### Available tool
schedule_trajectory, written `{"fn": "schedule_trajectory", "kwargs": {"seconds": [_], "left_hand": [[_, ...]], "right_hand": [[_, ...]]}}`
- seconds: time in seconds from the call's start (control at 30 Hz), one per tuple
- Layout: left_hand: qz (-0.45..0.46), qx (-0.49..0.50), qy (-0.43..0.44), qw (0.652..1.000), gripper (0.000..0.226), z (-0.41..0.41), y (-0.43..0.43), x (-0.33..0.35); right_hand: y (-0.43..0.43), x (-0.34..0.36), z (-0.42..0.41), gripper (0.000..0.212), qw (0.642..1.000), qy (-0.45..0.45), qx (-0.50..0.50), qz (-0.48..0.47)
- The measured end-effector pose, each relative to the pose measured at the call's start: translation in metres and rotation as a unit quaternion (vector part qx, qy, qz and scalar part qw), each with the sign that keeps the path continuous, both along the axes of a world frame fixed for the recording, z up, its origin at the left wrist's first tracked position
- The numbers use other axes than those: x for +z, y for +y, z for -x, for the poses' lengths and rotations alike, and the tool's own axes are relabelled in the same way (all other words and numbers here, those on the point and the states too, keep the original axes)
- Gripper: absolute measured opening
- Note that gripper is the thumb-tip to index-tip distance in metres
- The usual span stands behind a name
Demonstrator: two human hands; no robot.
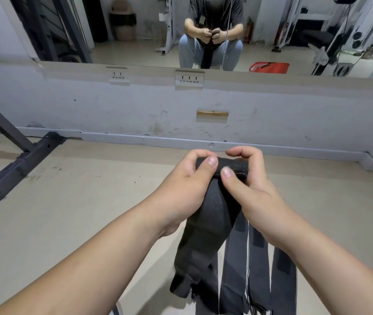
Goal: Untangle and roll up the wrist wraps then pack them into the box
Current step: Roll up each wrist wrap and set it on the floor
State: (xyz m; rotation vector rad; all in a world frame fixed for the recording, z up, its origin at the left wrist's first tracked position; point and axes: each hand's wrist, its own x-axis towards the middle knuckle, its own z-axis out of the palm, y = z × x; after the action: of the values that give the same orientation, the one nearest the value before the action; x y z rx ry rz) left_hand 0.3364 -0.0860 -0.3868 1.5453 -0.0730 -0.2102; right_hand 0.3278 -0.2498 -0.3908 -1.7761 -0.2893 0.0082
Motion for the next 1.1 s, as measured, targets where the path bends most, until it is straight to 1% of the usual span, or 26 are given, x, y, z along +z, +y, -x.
{"fn": "schedule_trajectory", "kwargs": {"seconds": [0.1,0.13,0.2,0.27,0.3,0.37,0.43,0.47,0.53,0.57,0.6,0.63,0.73,0.83,0.9,0.97,1.03,1.1], "left_hand": [[-0.022,-0.003,-0.048,0.999,0.016,0.002,0.002,0.002],[-0.038,-0.005,-0.068,0.997,0.014,0.003,0.003,0.003],[-0.095,-0.015,-0.137,0.986,0.017,0.003,0.005,0.003],[-0.139,-0.029,-0.192,0.971,0.022,0.003,0.005,0.003],[-0.145,-0.031,-0.200,0.968,0.023,0.004,0.004,0.003],[-0.105,-0.026,-0.163,0.981,0.022,0.004,0.002,0.005],[-0.034,-0.018,-0.082,0.996,0.018,0.004,0.000,0.008],[-0.010,-0.021,-0.036,0.999,0.022,0.002,0.000,0.007],[0.000,-0.043,0.027,0.999,0.043,-0.001,-0.001,0.005],[-0.016,-0.052,0.039,0.998,0.050,-0.001,-0.001,0.004],[-0.036,-0.053,0.040,0.997,0.052,-0.001,0.000,0.004],[-0.045,-0.043,0.036,0.997,0.050,-0.001,0.000,0.005],[-0.029,-0.005,0.004,1.000,0.031,-0.003,0.000,0.003],[-0.035,0.042,-0.064,0.996,0.018,-0.002,-0.004,0.000],[-0.058,0.056,-0.104,0.991,0.011,0.001,-0.006,0.001],[-0.087,0.040,-0.137,0.986,0.012,0.004,-0.003,0.003],[-0.138,0.008,-0.164,0.977,0.015,0.005,0.001,0.002],[-0.182,-0.023,-0.175,0.967,0.018,0.006,0.005,0.000]], "right_hand": [[0.001,0.002,-0.005,0.046,0.987,0.111,0.005,-0.115],[-0.001,0.004,-0.006,0.050,0.979,0.144,0.016,-0.144],[-0.003,0.008,-0.007,0.048,0.965,0.185,0.054,-0.176],[-0.005,0.008,-0.007,0.043,0.964,0.178,0.070,-0.187],[-0.005,0.006,-0.008,0.039,0.963,0.169,0.060,-0.203],[-0.004,0.004,-0.008,0.027,0.965,0.140,0.029,-0.222],[-0.005,0.003,-0.008,0.013,0.976,0.093,0.009,-0.195],[-0.007,0.002,-0.008,0.009,0.984,0.063,0.003,-0.167],[-0.008,0.003,-0.007,0.016,0.993,0.009,0.001,-0.114],[-0.009,0.003,-0.006,0.019,0.995,-0.009,0.008,-0.097],[-0.010,0.003,-0.005,0.021,0.996,-0.017,0.017,-0.090],[-0.010,0.003,-0.005,0.023,0.996,-0.021,0.025,-0.086],[-0.009,0.003,-0.006,0.034,0.996,-0.015,0.028,-0.089],[-0.003,0.004,-0.007,0.042,0.985,0.053,0.029,-0.162],[0.000,0.005,-0.009,0.048,0.964,0.134,0.035,-0.227],[0.000,0.006,-0.010,0.049,0.937,0.207,0.059,-0.274],[0.000,0.008,-0.009,0.050,0.931,0.234,0.067,-0.272],[0.001,0.007,-0.008,0.048,0.947,0.229,0.051,-0.218]]}}
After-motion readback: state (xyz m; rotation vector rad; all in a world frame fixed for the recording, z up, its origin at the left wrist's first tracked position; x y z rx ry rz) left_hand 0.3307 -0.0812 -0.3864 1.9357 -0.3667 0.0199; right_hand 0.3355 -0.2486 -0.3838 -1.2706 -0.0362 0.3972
